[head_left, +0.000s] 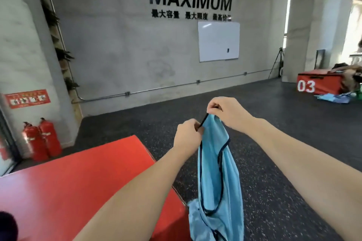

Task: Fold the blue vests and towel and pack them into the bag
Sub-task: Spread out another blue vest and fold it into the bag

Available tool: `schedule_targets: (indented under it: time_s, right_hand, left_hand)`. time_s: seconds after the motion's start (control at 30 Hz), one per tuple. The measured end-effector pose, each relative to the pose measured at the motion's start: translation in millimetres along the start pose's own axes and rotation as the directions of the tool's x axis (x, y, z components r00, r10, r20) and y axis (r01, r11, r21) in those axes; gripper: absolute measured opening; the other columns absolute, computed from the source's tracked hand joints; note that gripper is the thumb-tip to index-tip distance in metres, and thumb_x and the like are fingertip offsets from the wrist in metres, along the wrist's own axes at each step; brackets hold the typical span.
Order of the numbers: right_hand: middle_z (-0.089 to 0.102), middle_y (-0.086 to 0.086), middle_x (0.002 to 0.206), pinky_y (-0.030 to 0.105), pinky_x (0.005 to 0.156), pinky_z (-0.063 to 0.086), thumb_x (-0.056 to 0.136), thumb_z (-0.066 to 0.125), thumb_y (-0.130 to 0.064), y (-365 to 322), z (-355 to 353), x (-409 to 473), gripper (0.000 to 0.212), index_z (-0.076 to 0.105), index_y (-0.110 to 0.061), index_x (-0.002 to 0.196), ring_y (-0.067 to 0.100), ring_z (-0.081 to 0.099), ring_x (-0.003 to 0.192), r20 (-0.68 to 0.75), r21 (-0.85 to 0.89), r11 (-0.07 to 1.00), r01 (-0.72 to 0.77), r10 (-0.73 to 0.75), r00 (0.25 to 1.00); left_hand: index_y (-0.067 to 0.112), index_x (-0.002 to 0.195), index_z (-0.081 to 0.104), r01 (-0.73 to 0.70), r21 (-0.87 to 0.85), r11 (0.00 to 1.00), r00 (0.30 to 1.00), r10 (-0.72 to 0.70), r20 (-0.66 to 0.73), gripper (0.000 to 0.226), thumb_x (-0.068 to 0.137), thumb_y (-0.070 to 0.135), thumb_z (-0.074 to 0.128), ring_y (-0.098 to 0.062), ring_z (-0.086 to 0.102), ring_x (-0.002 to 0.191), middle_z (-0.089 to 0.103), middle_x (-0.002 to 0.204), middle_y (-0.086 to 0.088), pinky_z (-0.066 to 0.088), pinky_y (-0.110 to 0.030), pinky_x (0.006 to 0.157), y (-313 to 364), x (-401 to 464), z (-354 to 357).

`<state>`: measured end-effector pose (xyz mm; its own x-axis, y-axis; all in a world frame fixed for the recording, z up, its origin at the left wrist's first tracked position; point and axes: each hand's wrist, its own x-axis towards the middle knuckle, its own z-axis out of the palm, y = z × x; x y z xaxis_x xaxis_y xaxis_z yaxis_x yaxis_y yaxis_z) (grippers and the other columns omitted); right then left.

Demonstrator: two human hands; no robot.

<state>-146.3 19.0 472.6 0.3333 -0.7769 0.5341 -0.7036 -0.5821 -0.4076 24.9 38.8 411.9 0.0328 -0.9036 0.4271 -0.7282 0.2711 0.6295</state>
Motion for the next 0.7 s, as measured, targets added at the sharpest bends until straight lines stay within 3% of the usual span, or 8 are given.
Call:
schedule_targets:
  time_s: [0.2,0.4,0.53,0.7]
  right_hand:
    - [0.071,0.0,0.093,0.033,0.082,0.049,0.098,0.059,-0.017,-80.5,-56.4,43.3,0.016,0.074,-0.011,0.093,0.016,0.063,0.087,-0.062,-0.151,0.981,0.123,-0.133,0.989]
    - [0.066,0.008,0.086,0.045,0.079,0.053,0.1,0.056,-0.02,-157.6,-74.7,77.3,0.024,0.067,-0.009,0.082,0.026,0.061,0.081,-0.203,-0.239,0.96,0.147,-0.198,0.959]
    - [0.062,0.001,0.083,0.045,0.074,0.056,0.1,0.059,-0.025,-195.3,-74.9,86.3,0.019,0.068,-0.014,0.087,0.021,0.06,0.075,-0.313,-0.261,0.958,0.118,-0.199,0.929]
    - [0.063,-0.001,0.073,0.042,0.069,0.057,0.097,0.065,-0.03,-225.5,-68.6,91.5,0.025,0.064,-0.018,0.075,0.021,0.061,0.068,-0.366,-0.22,0.975,0.042,-0.122,0.922]
  left_hand:
    - [0.014,0.089,0.067,-0.006,0.06,0.998,0.969,0.021,-0.245,0.008,0.09,0.016,0.059,-0.02,0.06,0.083,0.068,0.085,-0.001,0.042,-0.027,0.072,12.7,16.1,-119.5]
    - [0.016,0.08,0.064,-0.031,0.333,0.943,0.91,0.164,-0.38,0.014,0.078,0.003,0.06,-0.025,0.063,0.081,0.069,0.084,-0.005,0.049,-0.03,0.072,19.3,13.8,-269.3]
    - [0.022,0.075,0.064,0.063,0.384,0.921,0.891,0.121,-0.438,0.013,0.081,0.015,0.073,-0.021,0.062,0.078,0.068,0.086,-0.001,0.055,-0.034,0.07,18.2,-7.7,-353.5]
    - [0.029,0.078,0.065,0.214,0.506,0.835,0.861,0.084,-0.502,0.019,0.08,0.041,0.079,-0.017,0.063,0.07,0.068,0.082,0.004,0.048,-0.028,0.064,14.7,-47.7,-437.5]
